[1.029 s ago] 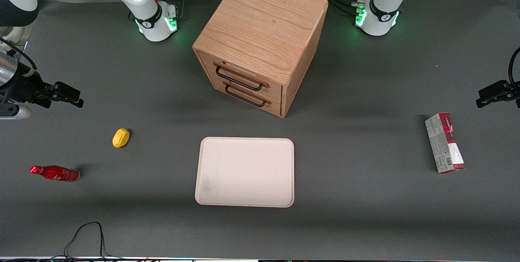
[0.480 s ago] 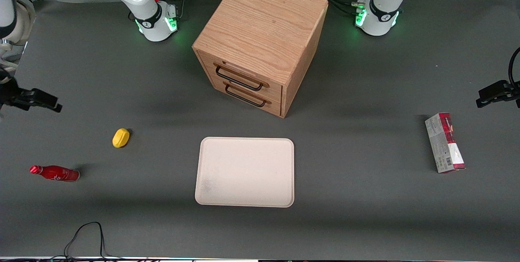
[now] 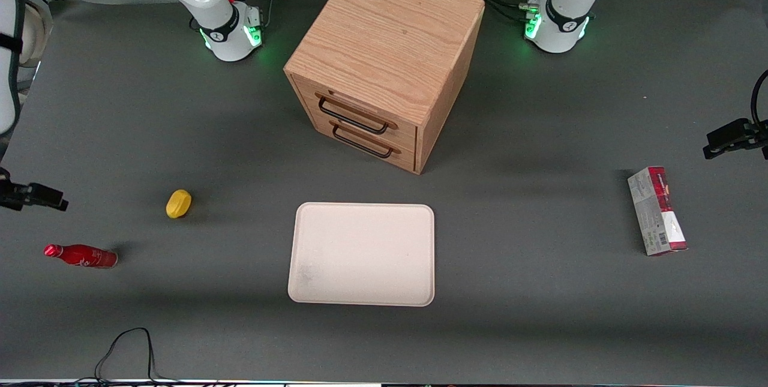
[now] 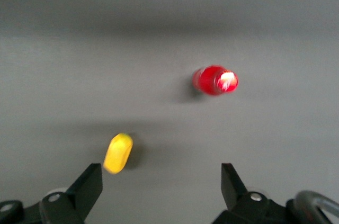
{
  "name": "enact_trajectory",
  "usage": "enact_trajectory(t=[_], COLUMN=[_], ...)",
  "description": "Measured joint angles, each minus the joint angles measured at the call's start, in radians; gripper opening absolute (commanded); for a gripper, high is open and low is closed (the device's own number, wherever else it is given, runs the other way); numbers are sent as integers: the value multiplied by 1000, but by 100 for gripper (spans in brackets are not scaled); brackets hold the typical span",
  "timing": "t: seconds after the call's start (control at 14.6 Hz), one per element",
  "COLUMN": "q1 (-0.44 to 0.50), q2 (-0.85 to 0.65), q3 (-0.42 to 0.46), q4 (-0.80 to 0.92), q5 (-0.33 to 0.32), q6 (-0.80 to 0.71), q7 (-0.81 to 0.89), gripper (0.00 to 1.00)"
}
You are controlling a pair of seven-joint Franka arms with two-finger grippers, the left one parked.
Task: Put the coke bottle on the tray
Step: 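Move the right gripper down over the red Coca-Cola bottle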
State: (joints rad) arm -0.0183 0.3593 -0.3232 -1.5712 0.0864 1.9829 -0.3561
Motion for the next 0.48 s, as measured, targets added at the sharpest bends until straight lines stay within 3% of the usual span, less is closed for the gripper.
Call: enact_trajectory(t=[0.48], q1=[-90], q2=[177], q3=[-2], q4=[42], q5=[144], q6=[207], q7=[-217], gripper=[99])
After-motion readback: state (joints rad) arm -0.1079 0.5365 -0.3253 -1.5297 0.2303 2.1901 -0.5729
